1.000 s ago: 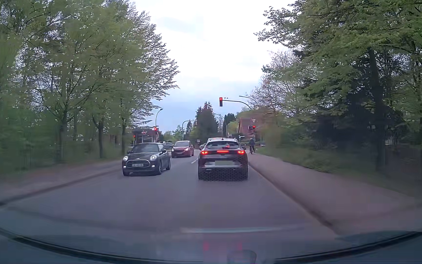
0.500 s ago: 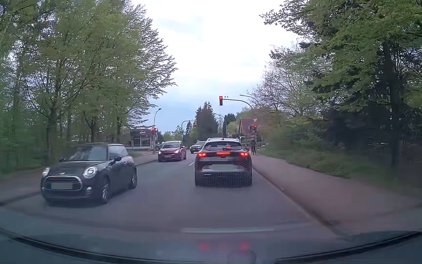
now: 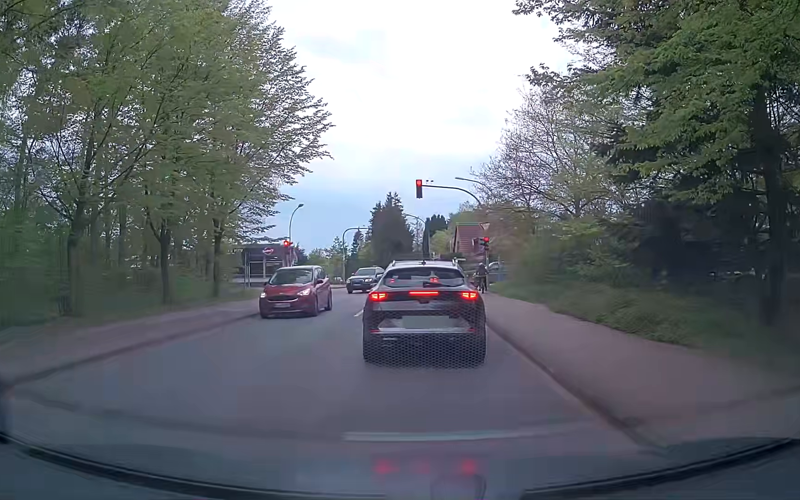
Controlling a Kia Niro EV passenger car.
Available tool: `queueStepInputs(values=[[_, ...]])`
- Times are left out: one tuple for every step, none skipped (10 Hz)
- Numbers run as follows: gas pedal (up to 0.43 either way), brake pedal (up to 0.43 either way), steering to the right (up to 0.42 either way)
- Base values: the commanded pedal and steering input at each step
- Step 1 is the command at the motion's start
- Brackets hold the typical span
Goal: Follow the waypoints while adhering to traffic rules and regulations
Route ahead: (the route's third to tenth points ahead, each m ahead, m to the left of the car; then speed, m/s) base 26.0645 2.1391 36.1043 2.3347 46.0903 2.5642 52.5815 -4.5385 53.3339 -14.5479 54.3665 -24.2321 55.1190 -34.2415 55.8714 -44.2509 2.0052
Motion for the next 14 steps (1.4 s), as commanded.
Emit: queueStepInputs(values=[[0.0,0.006,-0.001],[0.0,0.043,-0.001],[0.0,0.067,-0.001],[0.0,0.079,0.0],[0.0,0.091,-0.001],[0.0,0.098,-0.001],[0.0,0.116,-0.001],[0.0,0.128,-0.001],[0.0,0.128,-0.001],[0.0,0.134,-0.001],[0.0,0.14,-0.001],[0.0,0.146,-0.001],[0.0,0.152,-0.001],[0.0,0.159,-0.001]])
